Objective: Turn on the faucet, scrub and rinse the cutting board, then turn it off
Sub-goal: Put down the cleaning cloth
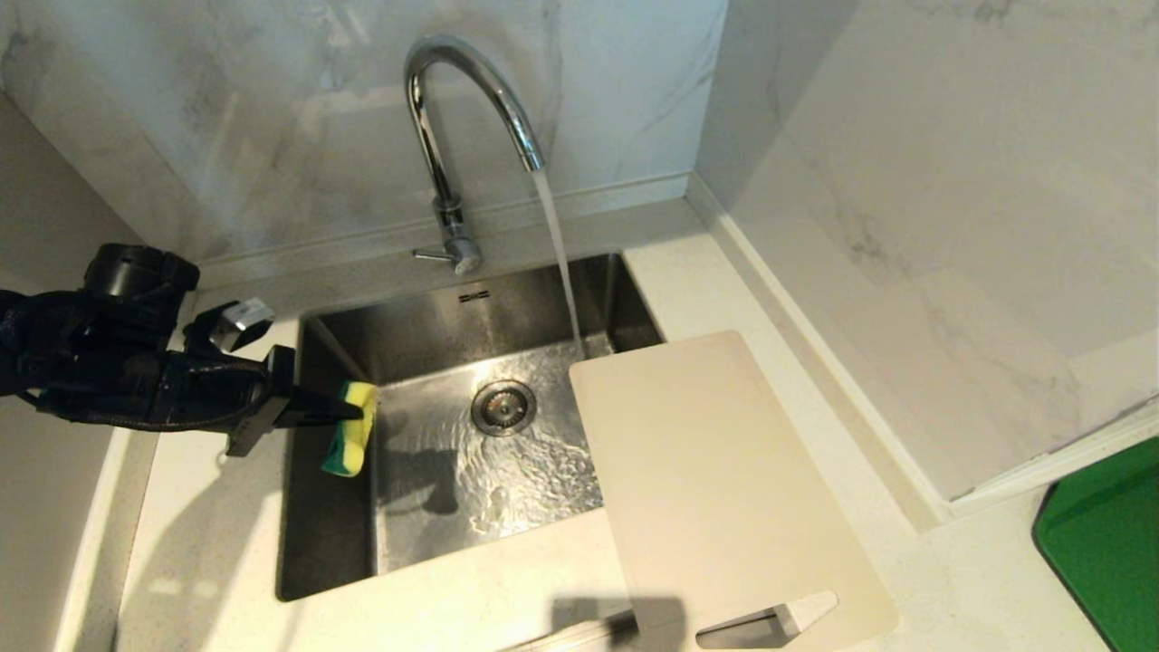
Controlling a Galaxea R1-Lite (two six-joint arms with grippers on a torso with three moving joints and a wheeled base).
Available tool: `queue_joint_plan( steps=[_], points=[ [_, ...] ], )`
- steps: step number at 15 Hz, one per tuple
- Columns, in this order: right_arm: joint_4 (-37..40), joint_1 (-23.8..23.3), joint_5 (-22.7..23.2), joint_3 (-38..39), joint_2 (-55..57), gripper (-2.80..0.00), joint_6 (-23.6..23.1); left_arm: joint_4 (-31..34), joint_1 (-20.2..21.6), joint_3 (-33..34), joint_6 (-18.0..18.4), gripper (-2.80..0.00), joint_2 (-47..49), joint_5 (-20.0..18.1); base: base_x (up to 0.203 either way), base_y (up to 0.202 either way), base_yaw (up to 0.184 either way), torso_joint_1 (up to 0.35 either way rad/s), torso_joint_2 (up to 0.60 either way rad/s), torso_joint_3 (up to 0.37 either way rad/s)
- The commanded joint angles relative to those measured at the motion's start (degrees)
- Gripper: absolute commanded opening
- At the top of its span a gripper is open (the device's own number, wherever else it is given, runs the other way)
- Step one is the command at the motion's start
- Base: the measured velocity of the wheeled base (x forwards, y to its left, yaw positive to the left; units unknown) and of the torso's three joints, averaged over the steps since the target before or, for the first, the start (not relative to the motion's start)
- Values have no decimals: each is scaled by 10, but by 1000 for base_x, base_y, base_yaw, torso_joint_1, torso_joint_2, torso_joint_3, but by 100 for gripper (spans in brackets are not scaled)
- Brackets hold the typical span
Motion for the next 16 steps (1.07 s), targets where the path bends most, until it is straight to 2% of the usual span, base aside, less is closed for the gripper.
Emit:
queue_joint_plan(
  steps=[1, 5, 7, 11, 13, 16],
  points=[
    [0, 0, 0, 1, 1, -280, -1, 1, 0, -3, 1, -280, 0, 5, 0, 0, 0, 0, 0, 0],
    [0, 0, 0, 1, 1, -280, -1, -23, 0, -19, 6, -280, -1, 66, 0, 0, 0, 0, 0, 0],
    [0, 0, 0, 1, 0, -280, -1, 10, 1, -56, 46, -280, 3, 118, 0, 0, 0, 0, 0, 0],
    [0, 0, 0, 1, 1, -280, -1, 120, 15, -140, 138, -280, 26, 221, 0, 0, 0, 0, 0, 0],
    [0, 0, 0, 1, 1, -280, -1, 165, 47, -163, 184, -280, 50, 253, 0, 0, 0, 0, 0, 0],
    [0, 0, 0, 1, 1, -280, -1, 188, 94, -176, 216, -280, 64, 263, 0, 0, 0, 0, 0, 0]
  ],
)
